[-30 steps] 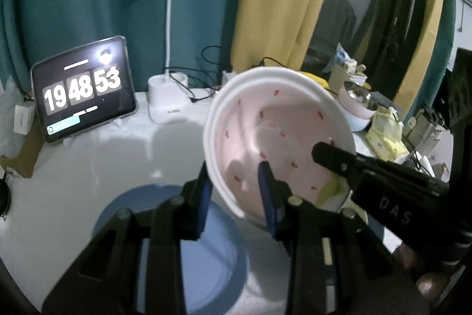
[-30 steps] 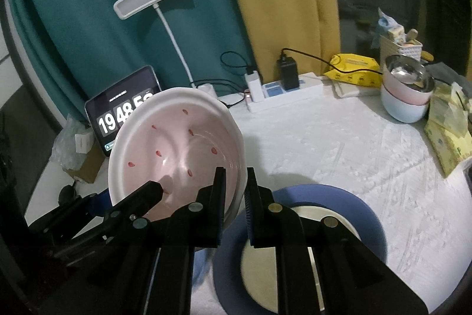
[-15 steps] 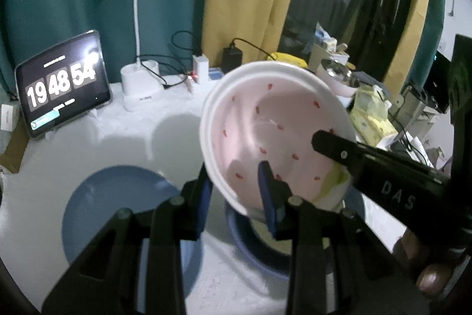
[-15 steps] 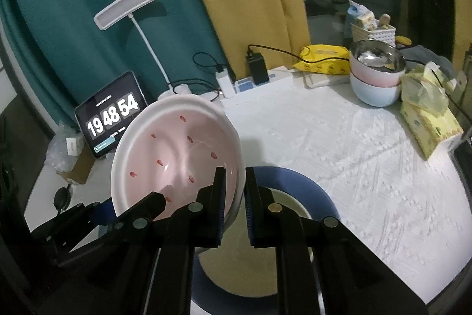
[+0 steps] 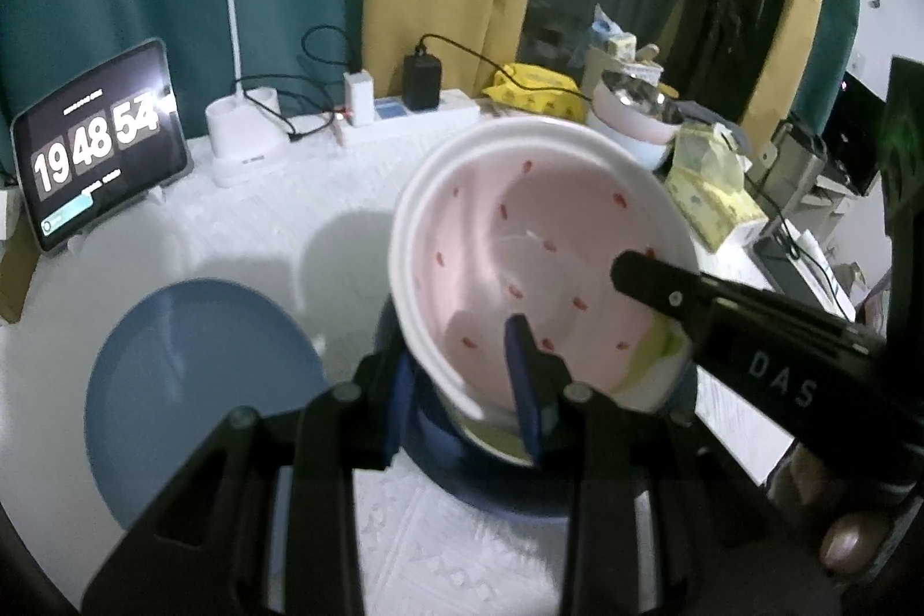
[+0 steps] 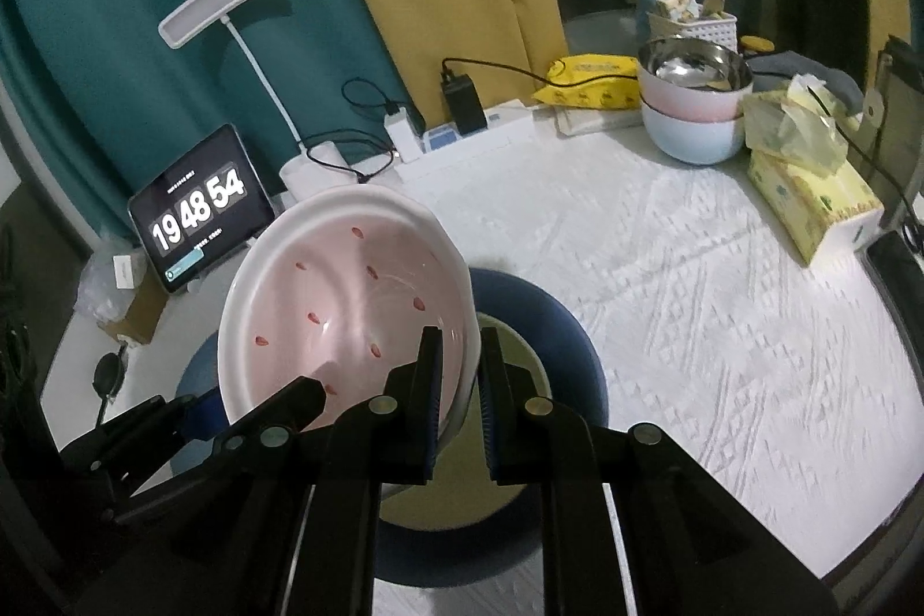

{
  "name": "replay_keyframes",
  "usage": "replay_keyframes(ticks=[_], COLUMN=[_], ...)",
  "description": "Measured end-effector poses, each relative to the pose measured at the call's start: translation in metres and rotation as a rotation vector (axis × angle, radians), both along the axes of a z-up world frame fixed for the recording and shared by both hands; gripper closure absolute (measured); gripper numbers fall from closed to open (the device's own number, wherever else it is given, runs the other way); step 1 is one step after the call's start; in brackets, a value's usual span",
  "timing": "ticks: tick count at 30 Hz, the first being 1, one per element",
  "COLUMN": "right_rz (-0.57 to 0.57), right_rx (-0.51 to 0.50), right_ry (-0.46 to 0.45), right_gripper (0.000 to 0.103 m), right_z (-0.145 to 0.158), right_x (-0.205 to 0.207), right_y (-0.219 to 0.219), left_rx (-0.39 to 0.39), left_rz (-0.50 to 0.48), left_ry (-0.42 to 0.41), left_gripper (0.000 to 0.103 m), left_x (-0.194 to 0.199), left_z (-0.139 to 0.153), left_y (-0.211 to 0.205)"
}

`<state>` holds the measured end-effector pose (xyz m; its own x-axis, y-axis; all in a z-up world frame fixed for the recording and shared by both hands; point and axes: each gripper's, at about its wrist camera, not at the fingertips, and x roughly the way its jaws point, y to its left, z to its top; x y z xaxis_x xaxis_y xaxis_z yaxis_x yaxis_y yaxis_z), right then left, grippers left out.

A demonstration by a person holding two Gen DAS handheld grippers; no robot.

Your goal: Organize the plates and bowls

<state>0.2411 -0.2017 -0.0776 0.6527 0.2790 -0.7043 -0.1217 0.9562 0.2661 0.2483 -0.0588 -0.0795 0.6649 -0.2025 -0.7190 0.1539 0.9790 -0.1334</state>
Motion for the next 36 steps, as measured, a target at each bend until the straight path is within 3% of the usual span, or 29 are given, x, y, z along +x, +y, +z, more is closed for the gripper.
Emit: replay_keyframes(ticks=[20,36], right_rz=[-0.005,0.005], right_rx=[-0.056,-0.056], right_ry=[0.054,0.093], right_gripper=[0.09,0.089], right_z=[-0.022,-0.027], right_x=[-0.007,-0.002], right_y=[-0.005,-0.006], left_rx=[0.028,0.056], left_rz=[-0.02,-0.012], left_ry=[0.068,0.065], left_gripper=[0.071,0.07], left_x=[-0.005,-0.006], left_z=[-0.027,-0.028], left_y=[-0.016,-0.016])
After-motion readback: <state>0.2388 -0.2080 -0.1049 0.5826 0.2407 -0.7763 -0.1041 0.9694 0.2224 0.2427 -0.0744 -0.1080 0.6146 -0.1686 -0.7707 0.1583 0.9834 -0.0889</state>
